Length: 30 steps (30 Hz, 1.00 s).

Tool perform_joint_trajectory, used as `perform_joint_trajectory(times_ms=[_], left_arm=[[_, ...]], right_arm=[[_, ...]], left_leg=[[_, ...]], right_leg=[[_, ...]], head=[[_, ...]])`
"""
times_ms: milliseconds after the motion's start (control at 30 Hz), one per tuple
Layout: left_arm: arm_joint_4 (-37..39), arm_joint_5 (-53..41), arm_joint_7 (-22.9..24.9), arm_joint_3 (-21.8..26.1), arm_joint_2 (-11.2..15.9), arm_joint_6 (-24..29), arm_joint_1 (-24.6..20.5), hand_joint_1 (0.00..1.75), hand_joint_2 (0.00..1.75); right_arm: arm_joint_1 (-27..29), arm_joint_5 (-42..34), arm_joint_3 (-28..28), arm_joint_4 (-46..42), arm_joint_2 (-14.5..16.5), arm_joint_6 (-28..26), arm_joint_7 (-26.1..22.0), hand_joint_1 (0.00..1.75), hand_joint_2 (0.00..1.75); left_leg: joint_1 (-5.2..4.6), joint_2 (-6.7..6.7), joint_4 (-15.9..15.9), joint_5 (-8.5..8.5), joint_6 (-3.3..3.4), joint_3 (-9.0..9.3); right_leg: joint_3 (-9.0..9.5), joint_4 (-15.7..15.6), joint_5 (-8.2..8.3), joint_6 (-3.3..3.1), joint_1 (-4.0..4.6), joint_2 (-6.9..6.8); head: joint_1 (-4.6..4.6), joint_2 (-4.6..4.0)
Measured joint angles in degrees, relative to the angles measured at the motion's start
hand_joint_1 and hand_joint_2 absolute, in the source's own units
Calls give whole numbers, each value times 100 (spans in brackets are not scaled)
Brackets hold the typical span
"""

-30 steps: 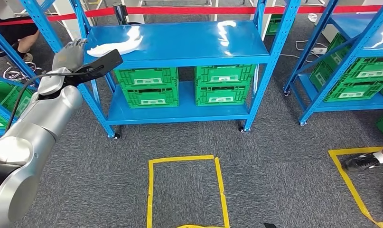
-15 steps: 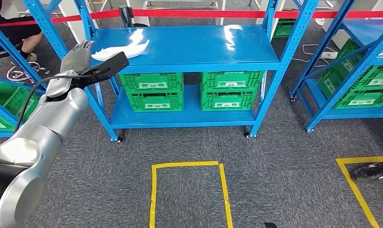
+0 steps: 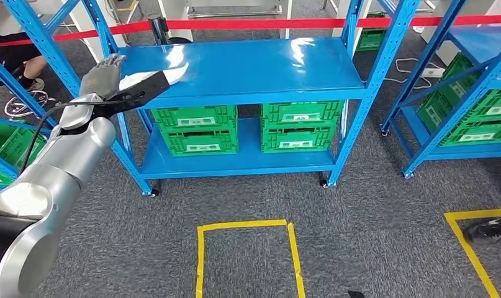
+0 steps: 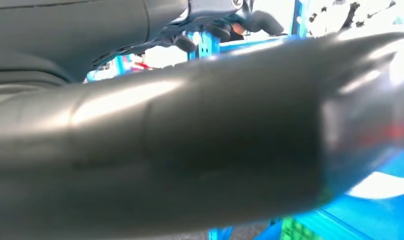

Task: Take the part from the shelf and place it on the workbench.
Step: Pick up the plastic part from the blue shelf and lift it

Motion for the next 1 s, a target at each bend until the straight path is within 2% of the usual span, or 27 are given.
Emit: perform_joint_trajectory(times_ms=[67, 100, 133, 167, 233, 267, 300, 333, 400, 433, 467, 500, 567, 600, 633, 667, 733, 767, 800, 833, 867, 933, 967, 1000], left_arm=[[-13, 0, -9, -3, 3, 0, -8, 0, 0], [-20, 0, -10, -4, 5, 0, -20, 0, 0], [-25, -1, -12, -4, 3, 1, -35, 0, 0], [-28, -1, -12, -6, -2, 1, -43, 0, 0], [-24, -3, -13, -7, -20, -3, -25, 0, 0], [-22, -4, -13, -8, -26, -6, -4, 0, 0], [-21, -5, -12, -8, -29, -8, 13, 0, 0], [-21, -7, -12, -9, -31, -10, 23, 0, 0], [-19, -10, -12, -9, -42, -11, 27, 0, 0], [-16, -13, -10, -9, -50, -14, 24, 0, 0], [-17, -15, -11, -10, -58, -18, 21, 0, 0], [-19, -17, -12, -10, -62, -22, 17, 0, 0], [-34, -19, -12, -12, -67, -26, 2, 0, 0], [-38, -20, -12, -12, -66, -25, -6, 0, 0], [-40, -22, -13, -12, -65, -25, -13, 0, 0], [-39, -25, -14, -12, -63, -25, -12, 0, 0], [-28, -32, -15, -12, -61, -25, 6, 0, 0], [-22, -34, -13, -13, -59, -26, 22, 0, 0], [-19, -36, -10, -13, -56, -26, 37, 0, 0], [-18, -36, -9, -14, -52, -27, 47, 0, 0], [-18, -37, -8, -14, -47, -27, 51, 0, 0], [-5, -37, -4, -14, -25, -26, 58, 0, 0], [1, -38, -1, -15, -12, -25, 62, 0, 0], [3, -38, 5, -15, 0, -22, 65, 0, 0]], right_arm=[[-2, 3, 0, -1, -6, 2, 4, 0, 0], [-4, 5, 0, -2, -9, 1, 7, 0, 0], [-9, 6, 0, -2, -12, 0, 15, 0, 0], [-14, 7, 0, -2, -15, -5, 25, 0, 0], [-14, 8, 0, -2, -19, -15, 48, 0, 0], [-10, 8, 0, -2, -20, -18, 55, 0, 0], [-5, 8, 0, -2, -21, -18, 59, 0, 0], [0, 8, 0, -2, -21, -18, 61, 0, 0], [12, 8, 0, 0, -22, -18, 62, 0, 0], [10, 8, 0, 2, -22, -17, 65, 0, 0], [6, 8, 0, 3, -22, -18, 68, 0, 0], [1, 8, 0, 5, -22, -18, 72, 0, 0], [-6, 8, 0, 5, -22, -19, 76, 0, 0], [-5, 8, 0, 5, -22, -18, 75, 0, 0], [-6, 8, 0, 5, -22, -18, 74, 0, 0], [-7, 8, 0, 4, -22, -18, 72, 0, 0], [-7, 8, 0, 4, -22, -18, 70, 0, 0], [-4, 8, 0, 4, -22, -18, 70, 0, 0], [3, 8, -1, 4, -22, -18, 72, 0, 0], [9, 8, -1, 4, -22, -18, 72, 0, 0], [13, 9, -1, 4, -22, -18, 72, 0, 0], [12, 13, -1, 11, -8, -15, 69, 0, 0], [4, 16, -2, 14, -2, -13, 68, 0, 0], [-2, 19, -2, 17, 5, -10, 66, 0, 0]], left_leg=[[12, -2, -66, 5, 77, 116], [30, 0, -91, -9, 113, 183], [45, -1, -104, -29, 138, 249], [53, -1, -111, -66, 156, 298], [54, -9, -105, -163, 169, 378], [56, -14, -97, -220, 165, 430], [60, -17, -85, -282, 154, 490], [66, -18, -70, -350, 137, 560], [73, -13, -23, -507, 86, 703], [67, -13, -4, -582, 53, 749], [58, -13, -4, -646, 17, 773], [47, -16, 17, -679, -20, 804], [46, -13, 81, -683, -86, 819], [52, -11, 235, -653, -116, 772], [59, -7, 480, -651, -141, 631], [67, -4, 828, -700, -166, 411], [76, -3, 1533, -978, -199, -106], [78, -3, 1727, -1130, -203, -308], [77, -3, 1748, -1202, -193, -433], [74, -3, 1590, -1142, -172, -473], [63, -3, 1275, -926, -133, -436], [16, -3, 490, -231, -34, -314], [-11, -10, 215, 13, 4, -256], [-26, -20, 46, 147, 31, -211]], right_leg=[[32, 50, 10, 65, -1, -6], [-15, 194, 24, 87, 2, -10], [-142, 424, -1, 105, -2, -13], [-357, 761, -66, 123, -8, -16], [-875, 1447, -324, 168, -14, -16], [-1070, 1613, -428, 184, -17, -16], [-1172, 1586, -436, 195, -20, -17], [-1164, 1353, -304, 200, -26, -20], [-981, 581, 264, 205, -36, -51], [-889, 282, 485, 179, -31, -76], [-833, 109, 625, 143, -22, -95], [-812, 60, 653, 93, -15, -106], [-738, 58, 581, -11, -17, -90], [-685, 52, 548, -59, -26, -81], [-621, 48, 506, -99, -30, -74], [-556, 42, 456, -125, -33, -64], [-425, 40, 337, -144, -33, -38], [-352, 40, 273, -144, -31, -25], [-265, 40, 205, -142, -28, -13], [-167, 40, 131, -139, -21, -4], [-65, 37, 56, -138, -12, 1], [107, 31, -92, -119, 6, 16], [167, 14, -166, -96, 15, 25], [232, 17, -201, -67, 23, 36]], head=[[3, -1], [9, -1], [13, -1], [19, -1], [27, -1], [28, -1], [30, -1], [31, -1], [34, -1], [37, -1], [37, -1], [37, -1], [28, -1], [26, -1], [23, -1], [21, -1], [19, -1], [17, -1], [17, -1], [17, -1], [17, -1], [16, -1], [17, -1], [16, -1]])
